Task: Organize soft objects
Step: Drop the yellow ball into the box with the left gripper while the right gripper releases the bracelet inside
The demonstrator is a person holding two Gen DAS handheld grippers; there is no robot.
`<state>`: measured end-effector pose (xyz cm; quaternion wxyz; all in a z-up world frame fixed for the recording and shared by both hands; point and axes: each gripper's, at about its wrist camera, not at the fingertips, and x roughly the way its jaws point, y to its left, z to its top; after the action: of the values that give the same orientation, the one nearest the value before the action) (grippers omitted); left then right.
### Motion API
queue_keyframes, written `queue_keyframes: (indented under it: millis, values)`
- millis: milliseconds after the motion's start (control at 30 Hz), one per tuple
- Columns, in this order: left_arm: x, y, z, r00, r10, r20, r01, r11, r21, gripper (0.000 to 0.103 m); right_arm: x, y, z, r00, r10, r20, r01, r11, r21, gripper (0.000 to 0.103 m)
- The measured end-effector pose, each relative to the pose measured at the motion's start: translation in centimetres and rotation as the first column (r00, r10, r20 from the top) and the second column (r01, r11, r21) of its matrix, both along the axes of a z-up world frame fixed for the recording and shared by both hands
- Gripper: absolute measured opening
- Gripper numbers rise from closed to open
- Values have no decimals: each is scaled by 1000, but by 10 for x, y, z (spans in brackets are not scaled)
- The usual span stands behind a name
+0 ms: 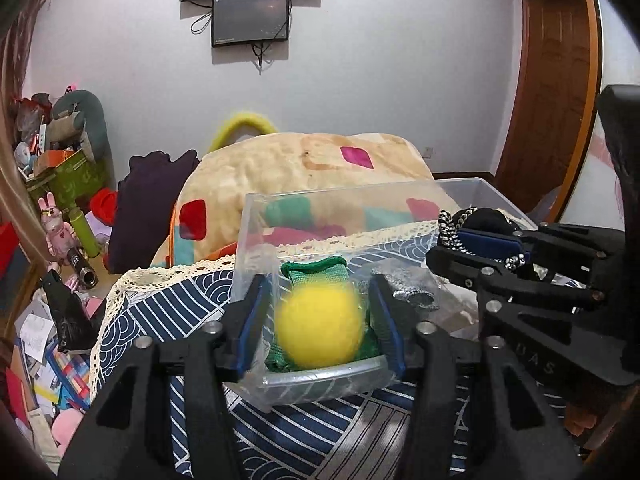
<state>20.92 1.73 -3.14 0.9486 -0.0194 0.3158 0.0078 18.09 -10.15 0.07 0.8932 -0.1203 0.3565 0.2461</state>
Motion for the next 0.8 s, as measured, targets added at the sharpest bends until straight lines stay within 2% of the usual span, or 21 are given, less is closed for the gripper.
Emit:
queue_keyframes:
  millis: [100,300,367,500,667,800]
  values:
    - [-1,2,-1,1000,3,-7,-3,1000,-14,63,-4,0,1,1000,-1,17,1,1000,-13,26]
    - [-3,10,2,1000,-15,-25,13,997,-74,65,-1,-8,5,1000,-7,8,6,1000,25,43]
    - [-7,9,5,1000,-15,-14,14,998,-65,67,-4,-11,7,1000,-7,9,7,999,40,47]
    - [-17,6,14,1000,-24,13,24,999,-25,72,-10,-14,14,1000,-8,29,7,998,55,48]
    - [-29,6,26,999,-26,34,27,1000,-14,74,-19,-18,26,998,-14,66,9,997,70,57]
    - [-44,5,37,998,-29,61,29,1000,1,78,-27,-22,36,995,-18,96,10,997,82,59]
